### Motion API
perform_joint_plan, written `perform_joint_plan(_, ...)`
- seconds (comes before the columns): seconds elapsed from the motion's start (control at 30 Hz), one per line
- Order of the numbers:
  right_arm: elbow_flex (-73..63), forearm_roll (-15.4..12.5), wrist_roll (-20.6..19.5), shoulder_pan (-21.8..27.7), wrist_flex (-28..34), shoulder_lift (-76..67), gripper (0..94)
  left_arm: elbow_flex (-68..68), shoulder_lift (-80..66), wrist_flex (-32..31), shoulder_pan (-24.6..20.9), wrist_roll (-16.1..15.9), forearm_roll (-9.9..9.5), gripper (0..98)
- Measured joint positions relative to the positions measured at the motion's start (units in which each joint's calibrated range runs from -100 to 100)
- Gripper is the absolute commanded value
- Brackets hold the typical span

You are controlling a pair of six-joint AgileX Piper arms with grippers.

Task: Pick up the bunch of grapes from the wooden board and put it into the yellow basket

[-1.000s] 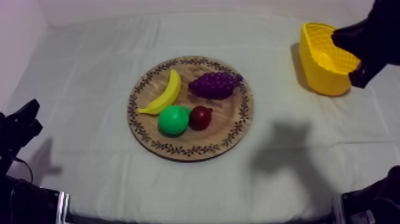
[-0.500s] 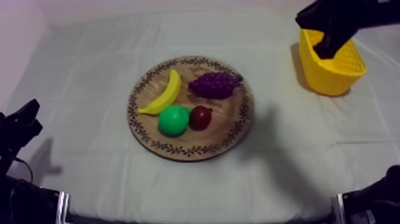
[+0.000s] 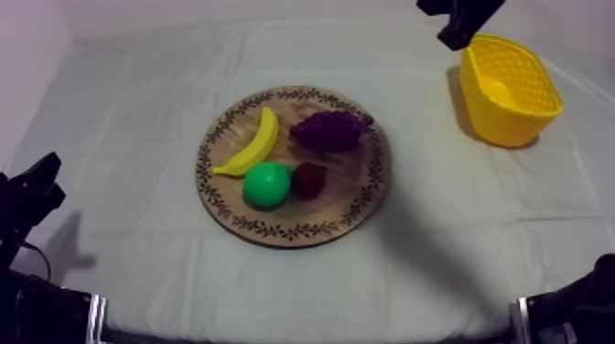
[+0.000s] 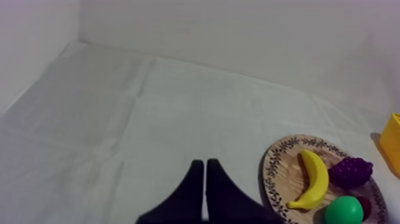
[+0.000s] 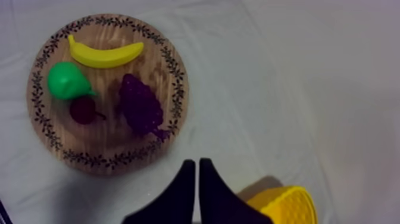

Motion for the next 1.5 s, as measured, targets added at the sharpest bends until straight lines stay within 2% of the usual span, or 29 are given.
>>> perform_joint_plan(0.67, -22.3, 0.3, 5.0, -0.6, 11.1, 21.3, 5.9, 0.0, 0.0, 0.0, 0.0, 0.0, 0.0, 0.1)
perform_joint_plan(1.13, -35.7, -2.3, 8.9, -1.1, 23.4, 31.7, 7.5, 0.0, 0.0, 0.0, 0.0, 0.0, 0.0, 0.1)
perform_joint_plan(1.33, -35.6, -2.5, 9.7, -1.4, 24.6, 35.1, 12.6, 0.0, 0.0, 0.0, 0.0, 0.0, 0.0, 0.1)
perform_joint_plan(1.5, -35.0, -2.4, 9.9, -1.4, 24.6, 37.2, 22.5, 0.0, 0.0, 0.0, 0.0, 0.0, 0.0, 0.1)
